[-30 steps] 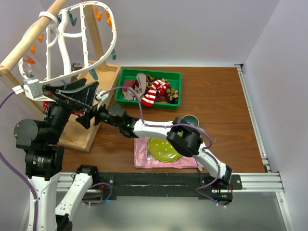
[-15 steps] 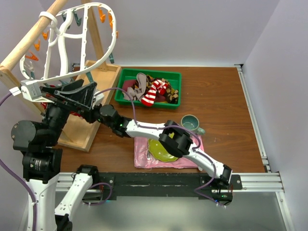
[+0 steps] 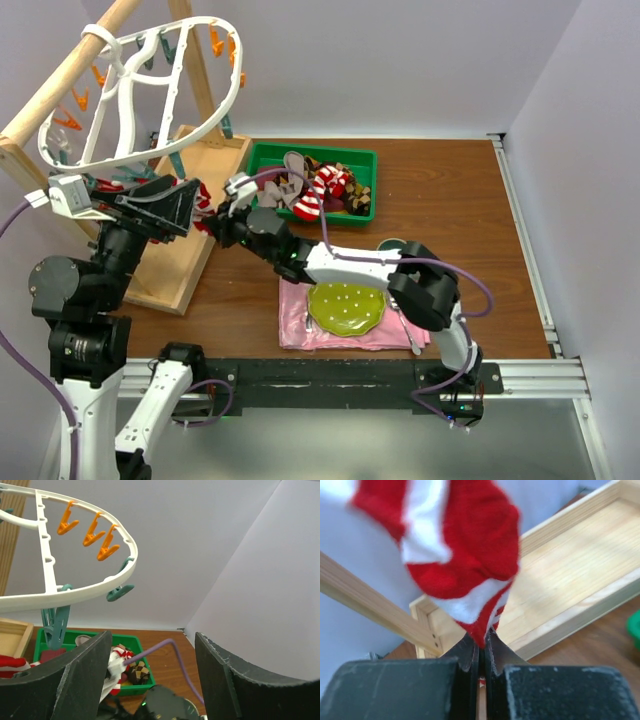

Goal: Remove the socks clipped to the hanger
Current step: Remove the sock from the hanger.

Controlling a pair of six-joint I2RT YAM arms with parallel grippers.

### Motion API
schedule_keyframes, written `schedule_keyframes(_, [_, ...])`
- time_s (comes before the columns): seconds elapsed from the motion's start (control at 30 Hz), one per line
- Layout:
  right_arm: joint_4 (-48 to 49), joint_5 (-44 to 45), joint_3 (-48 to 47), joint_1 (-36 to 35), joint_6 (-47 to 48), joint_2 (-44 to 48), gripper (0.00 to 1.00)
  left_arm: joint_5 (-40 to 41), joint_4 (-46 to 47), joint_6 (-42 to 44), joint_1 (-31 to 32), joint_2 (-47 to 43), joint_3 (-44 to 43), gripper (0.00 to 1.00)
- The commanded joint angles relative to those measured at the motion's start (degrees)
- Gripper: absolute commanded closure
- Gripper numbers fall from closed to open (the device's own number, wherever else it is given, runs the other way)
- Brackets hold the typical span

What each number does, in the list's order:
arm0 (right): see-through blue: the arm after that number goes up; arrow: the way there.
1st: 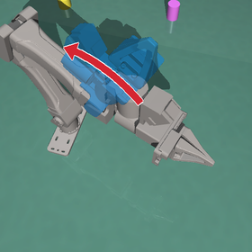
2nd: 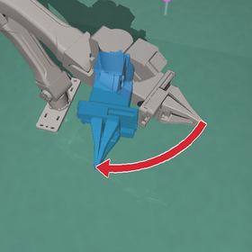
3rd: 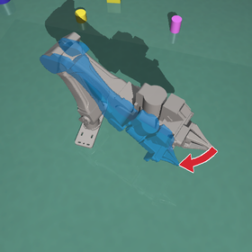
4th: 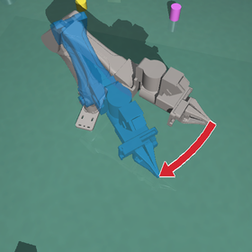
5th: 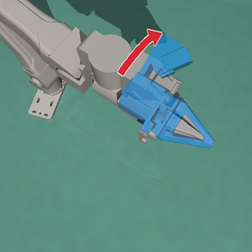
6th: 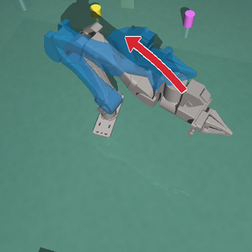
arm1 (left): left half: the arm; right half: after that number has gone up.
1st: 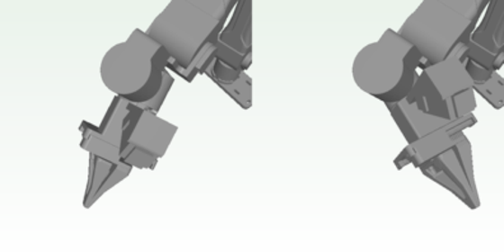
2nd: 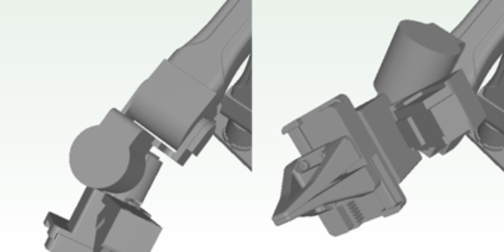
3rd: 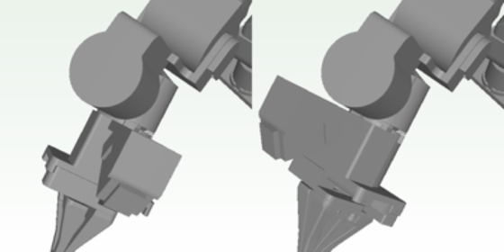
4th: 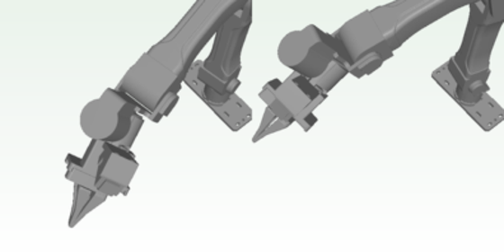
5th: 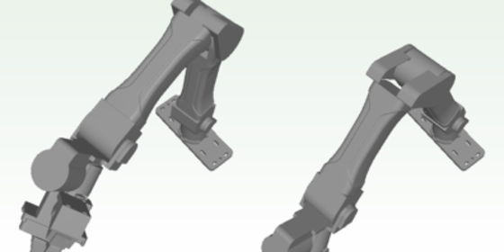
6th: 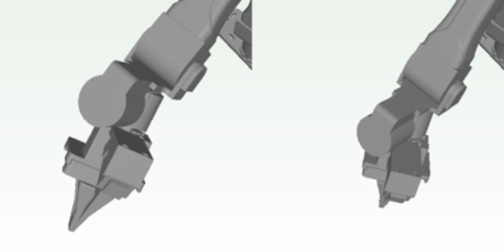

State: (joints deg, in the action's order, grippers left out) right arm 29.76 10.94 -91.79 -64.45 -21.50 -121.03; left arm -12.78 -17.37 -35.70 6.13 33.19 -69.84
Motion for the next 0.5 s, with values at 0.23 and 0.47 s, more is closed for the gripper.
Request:
schedule_keyframes(0.23, [0.39,-0.30,9.26,7.93,-1.09,13.01,1.00,-2.25,2.77,-1.83,0.20,0.30,7.61,0.31])
schedule_keyframes(0.47, [-2.86,0.04,8.82,11.62,-2.58,14.33,1.00,-1.12,3.39,-3.93,0.20,1.17,9.81,0.32])
